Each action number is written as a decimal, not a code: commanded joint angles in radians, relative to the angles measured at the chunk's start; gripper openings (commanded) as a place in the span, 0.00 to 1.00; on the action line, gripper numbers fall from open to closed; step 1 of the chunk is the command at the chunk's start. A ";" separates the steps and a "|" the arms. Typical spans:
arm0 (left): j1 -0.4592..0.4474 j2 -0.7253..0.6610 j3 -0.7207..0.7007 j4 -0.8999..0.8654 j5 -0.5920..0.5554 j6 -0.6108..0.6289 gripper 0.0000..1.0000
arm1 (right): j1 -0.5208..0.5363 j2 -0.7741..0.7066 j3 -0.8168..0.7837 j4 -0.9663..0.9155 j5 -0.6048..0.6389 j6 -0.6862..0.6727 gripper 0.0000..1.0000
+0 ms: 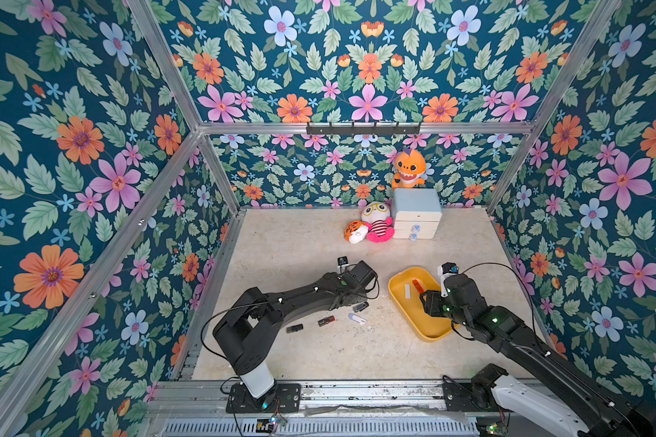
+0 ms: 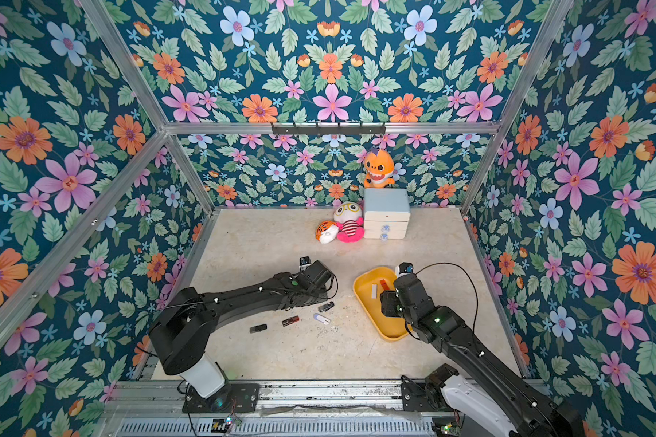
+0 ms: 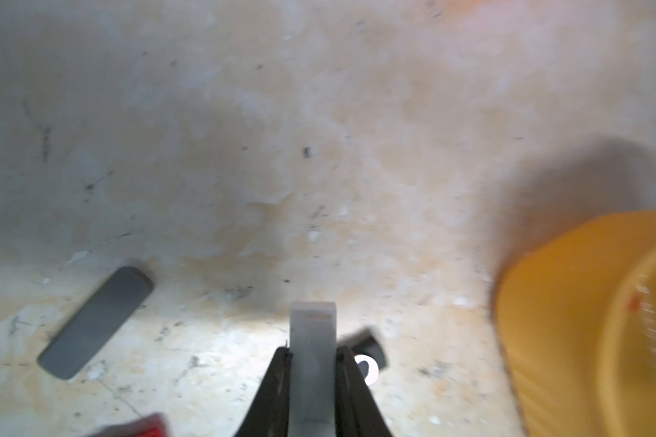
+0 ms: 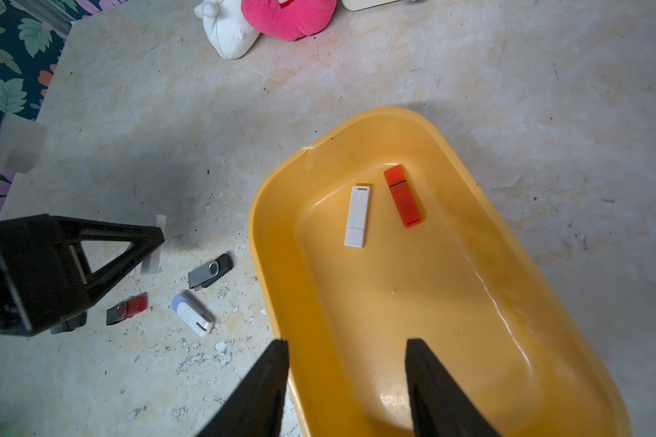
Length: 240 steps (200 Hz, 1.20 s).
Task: Put the usb flash drive into the storage box
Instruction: Pick up the USB flash from the center of the board, then adjust the storage box at the center of the board.
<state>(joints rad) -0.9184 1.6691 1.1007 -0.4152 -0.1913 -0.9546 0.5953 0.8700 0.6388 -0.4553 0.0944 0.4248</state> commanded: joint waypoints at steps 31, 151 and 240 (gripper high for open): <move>-0.116 0.036 0.152 0.089 0.063 -0.058 0.14 | -0.203 -0.068 0.028 -0.052 -0.005 0.065 0.55; -0.111 0.155 0.148 0.086 0.076 -0.090 0.13 | -0.307 -0.110 0.036 -0.083 -0.072 0.054 0.55; -0.048 0.357 0.368 0.068 0.171 0.015 0.13 | -0.307 -0.139 0.033 -0.125 -0.079 0.055 0.55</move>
<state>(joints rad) -0.9779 1.9736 1.4029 -0.3321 -0.0650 -0.9943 0.2878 0.7372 0.6704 -0.5667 0.0246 0.4763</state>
